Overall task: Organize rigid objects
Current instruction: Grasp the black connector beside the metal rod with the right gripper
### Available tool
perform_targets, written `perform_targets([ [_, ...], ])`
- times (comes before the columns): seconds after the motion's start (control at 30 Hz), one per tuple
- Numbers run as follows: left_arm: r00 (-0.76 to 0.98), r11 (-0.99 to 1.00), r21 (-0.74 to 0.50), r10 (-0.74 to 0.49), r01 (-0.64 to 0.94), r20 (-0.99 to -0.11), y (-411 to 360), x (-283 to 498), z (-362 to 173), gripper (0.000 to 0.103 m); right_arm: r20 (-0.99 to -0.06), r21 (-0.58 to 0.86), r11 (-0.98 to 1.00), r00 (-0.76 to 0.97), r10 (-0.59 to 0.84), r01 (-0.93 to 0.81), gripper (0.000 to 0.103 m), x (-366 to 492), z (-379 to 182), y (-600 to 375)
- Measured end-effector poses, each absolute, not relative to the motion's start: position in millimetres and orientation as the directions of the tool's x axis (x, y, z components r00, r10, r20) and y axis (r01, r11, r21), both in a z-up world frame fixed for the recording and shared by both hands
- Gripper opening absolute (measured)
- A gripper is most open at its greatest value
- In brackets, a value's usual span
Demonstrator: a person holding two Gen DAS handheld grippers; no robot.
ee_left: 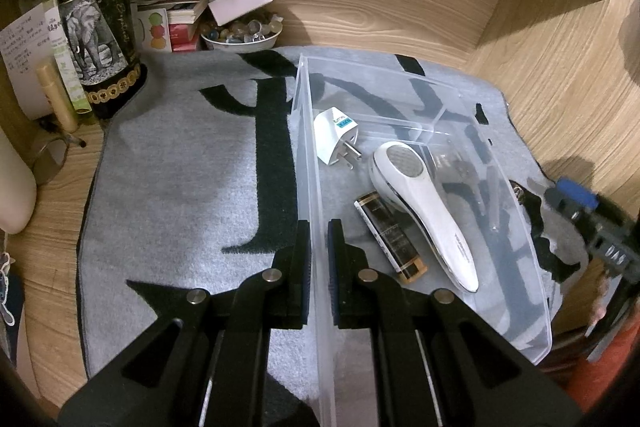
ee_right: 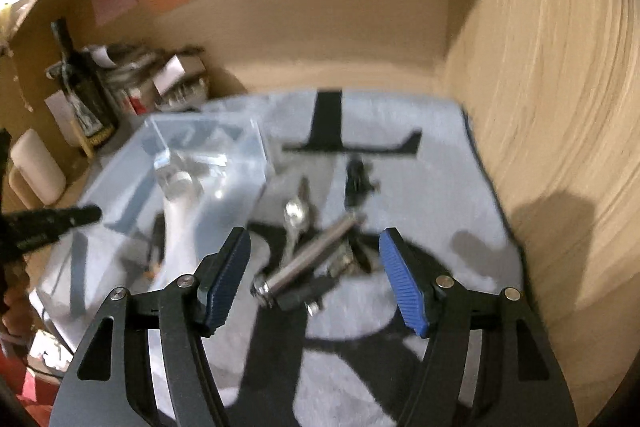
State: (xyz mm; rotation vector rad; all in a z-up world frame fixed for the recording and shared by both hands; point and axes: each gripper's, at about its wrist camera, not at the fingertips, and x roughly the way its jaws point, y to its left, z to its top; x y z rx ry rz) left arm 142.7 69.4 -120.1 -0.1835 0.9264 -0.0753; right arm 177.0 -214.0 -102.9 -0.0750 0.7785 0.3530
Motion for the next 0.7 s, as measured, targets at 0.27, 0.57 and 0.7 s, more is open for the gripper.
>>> perform_targets([
  [0.27, 0.601, 0.985, -0.174, -0.131, -0.015, -0.789, 67.5, 142.6, -120.0, 0.007, -0.778, 0.066, 0.940, 0.572, 0.258, -0.334, 0.064, 182.2, -143.2, -214.9],
  [0.57, 0.597, 0.984, -0.179, -0.135, -0.014, -0.791, 67.2, 144.4, -120.6, 0.007, -0.810, 0.062, 0.931, 0.527, 0.257, -0.360, 0.064, 188.1, -159.6, -213.7],
  [0.7, 0.596, 0.983, -0.183, -0.139, -0.014, -0.791, 67.6, 145.4, -120.6, 0.007, -0.805, 0.060, 0.922, 0.528, 0.271, -0.381, 0.061, 189.9, -160.3, -207.3],
])
